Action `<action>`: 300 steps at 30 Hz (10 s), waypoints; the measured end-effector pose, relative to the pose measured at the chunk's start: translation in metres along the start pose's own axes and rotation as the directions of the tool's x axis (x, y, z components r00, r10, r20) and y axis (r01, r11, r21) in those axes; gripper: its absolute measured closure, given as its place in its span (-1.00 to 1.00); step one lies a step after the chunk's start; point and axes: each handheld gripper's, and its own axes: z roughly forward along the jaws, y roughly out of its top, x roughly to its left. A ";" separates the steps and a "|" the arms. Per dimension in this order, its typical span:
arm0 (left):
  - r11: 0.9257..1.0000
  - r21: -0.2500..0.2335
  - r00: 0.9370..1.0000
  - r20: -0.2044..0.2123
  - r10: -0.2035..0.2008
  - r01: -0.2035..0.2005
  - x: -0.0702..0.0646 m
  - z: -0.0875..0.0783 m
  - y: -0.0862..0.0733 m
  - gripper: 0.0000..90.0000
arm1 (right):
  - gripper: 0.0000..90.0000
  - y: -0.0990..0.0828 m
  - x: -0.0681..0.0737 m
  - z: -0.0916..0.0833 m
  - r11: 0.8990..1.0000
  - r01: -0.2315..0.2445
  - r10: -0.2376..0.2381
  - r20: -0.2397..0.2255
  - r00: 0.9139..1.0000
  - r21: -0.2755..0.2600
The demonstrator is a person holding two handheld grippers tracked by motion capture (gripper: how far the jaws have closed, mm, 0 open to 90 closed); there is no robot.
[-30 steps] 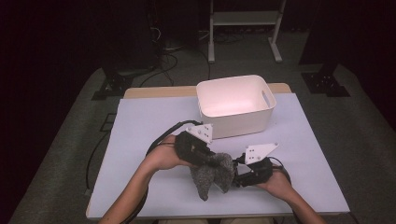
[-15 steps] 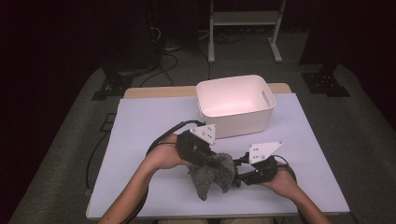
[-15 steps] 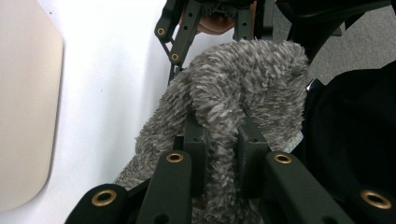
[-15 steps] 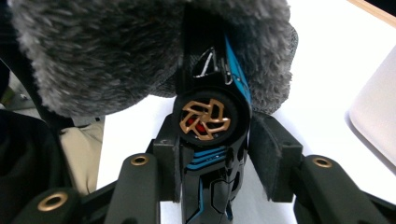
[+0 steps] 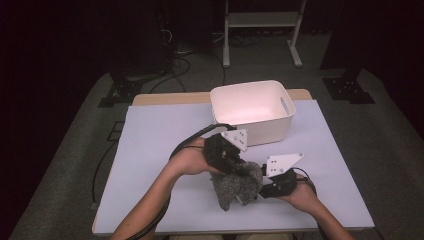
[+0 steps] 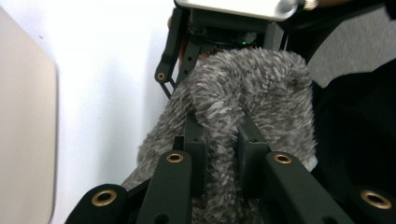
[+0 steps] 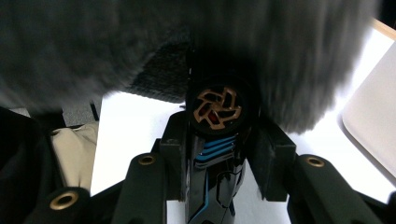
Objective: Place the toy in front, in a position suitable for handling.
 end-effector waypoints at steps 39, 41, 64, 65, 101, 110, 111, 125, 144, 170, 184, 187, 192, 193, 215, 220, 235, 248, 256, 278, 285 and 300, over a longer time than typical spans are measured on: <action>0.996 -0.071 0.998 -0.034 -0.048 0.046 0.008 -0.008 -0.014 0.75 | 0.33 0.001 -0.005 -0.002 1.000 -0.005 0.005 -0.004 1.000 0.023; 0.995 -0.082 0.998 -0.037 -0.053 0.050 0.008 -0.012 -0.016 0.75 | 0.33 -0.002 -0.007 -0.005 1.000 -0.023 0.023 -0.004 1.000 0.015; 0.983 -0.071 0.985 0.022 -0.169 0.170 0.009 0.013 -0.075 0.74 | 0.33 -0.014 -0.012 -0.020 0.998 -0.066 0.065 0.007 0.998 0.005; 0.982 -0.075 0.985 0.024 -0.170 0.171 0.009 0.015 -0.076 0.74 | 0.33 -0.014 -0.012 -0.020 0.998 -0.066 0.066 0.008 0.998 0.006; 0.973 -0.162 0.986 0.002 -0.168 0.166 0.002 0.029 -0.075 0.66 | 0.29 -0.010 -0.016 -0.023 0.992 -0.105 0.107 -0.013 0.994 0.075; 0.973 -0.166 0.987 0.030 -0.156 0.158 -0.002 0.030 -0.077 0.68 | 0.23 -0.005 -0.011 0.001 0.977 -0.058 0.068 -0.043 0.997 0.204; 0.972 -0.170 0.986 0.033 -0.160 0.164 -0.002 0.029 -0.078 0.68 | 0.23 -0.006 -0.011 0.001 0.978 -0.058 0.068 -0.042 0.997 0.198; 0.976 -0.139 0.983 -0.048 -0.176 0.168 -0.013 -0.024 -0.096 0.69 | 0.23 0.019 -0.012 0.036 0.998 -0.029 0.033 -0.086 0.996 0.051; 0.957 -0.169 0.970 -0.025 -0.242 0.235 -0.013 -0.014 -0.128 0.67 | 0.26 0.039 -0.004 0.042 0.996 0.041 -0.034 -0.083 0.996 0.076; 0.990 -0.029 0.990 0.014 -0.139 0.140 0.002 0.056 -0.065 0.75 | 0.06 -0.038 -0.009 0.001 0.979 -0.073 0.080 -0.030 0.996 0.189; 0.978 -0.034 0.977 -0.038 -0.208 0.206 -0.006 0.010 -0.100 0.75 | 0.26 -0.029 -0.013 0.036 0.976 0.043 -0.022 -0.095 0.995 0.215; 0.979 0.005 0.977 -0.060 -0.205 0.206 -0.006 0.011 -0.103 0.75 | 0.26 -0.017 -0.016 0.057 0.976 0.058 -0.032 -0.126 0.991 0.208; 0.977 0.005 0.974 -0.075 -0.213 0.214 -0.006 0.013 -0.108 0.75 | 0.22 -0.016 -0.021 0.063 0.982 0.013 0.015 -0.144 0.989 0.191; 0.977 0.006 0.974 -0.078 -0.212 0.213 -0.006 0.013 -0.108 0.75 | 0.16 -0.018 -0.021 0.060 0.983 0.001 0.026 -0.142 0.990 0.186; 0.983 0.001 0.965 -0.191 -0.182 0.186 -0.005 0.010 -0.081 0.17 | 0.50 -0.037 -0.021 0.031 0.987 -0.081 0.094 -0.089 0.992 0.136; 0.991 -0.007 0.972 -0.195 -0.132 0.133 -0.013 0.011 -0.070 0.16 | 0.50 -0.037 -0.021 0.032 0.987 -0.085 0.097 -0.087 0.991 0.137; 0.990 0.054 0.976 -0.185 -0.120 0.132 -0.002 0.040 -0.071 0.80 | 0.50 -0.037 -0.020 0.032 0.987 -0.085 0.098 -0.086 0.991 0.134; 0.993 0.053 0.986 -0.135 -0.101 0.109 0.006 0.059 -0.052 0.81 | 0.51 -0.038 -0.017 0.035 0.989 -0.083 0.093 -0.081 0.992 0.122; 0.988 0.074 0.981 -0.149 -0.123 0.135 0.004 0.040 -0.070 0.81 | 0.51 -0.037 -0.016 0.035 0.990 -0.075 0.085 -0.080 0.993 0.123; 0.992 0.064 0.987 -0.121 -0.103 0.112 0.001 0.043 -0.065 0.80 | 0.47 -0.035 -0.015 0.043 0.987 -0.055 0.068 -0.077 0.995 0.152; 0.983 0.067 0.973 -0.166 -0.160 0.173 -0.003 0.016 -0.098 0.80 | 0.48 -0.035 -0.015 0.043 0.986 -0.057 0.069 -0.078 0.995 0.154; 0.971 0.004 0.953 -0.189 -0.235 0.241 -0.008 -0.005 -0.129 0.78 | 0.37 -0.028 -0.019 0.044 0.988 -0.072 0.084 -0.088 0.993 0.135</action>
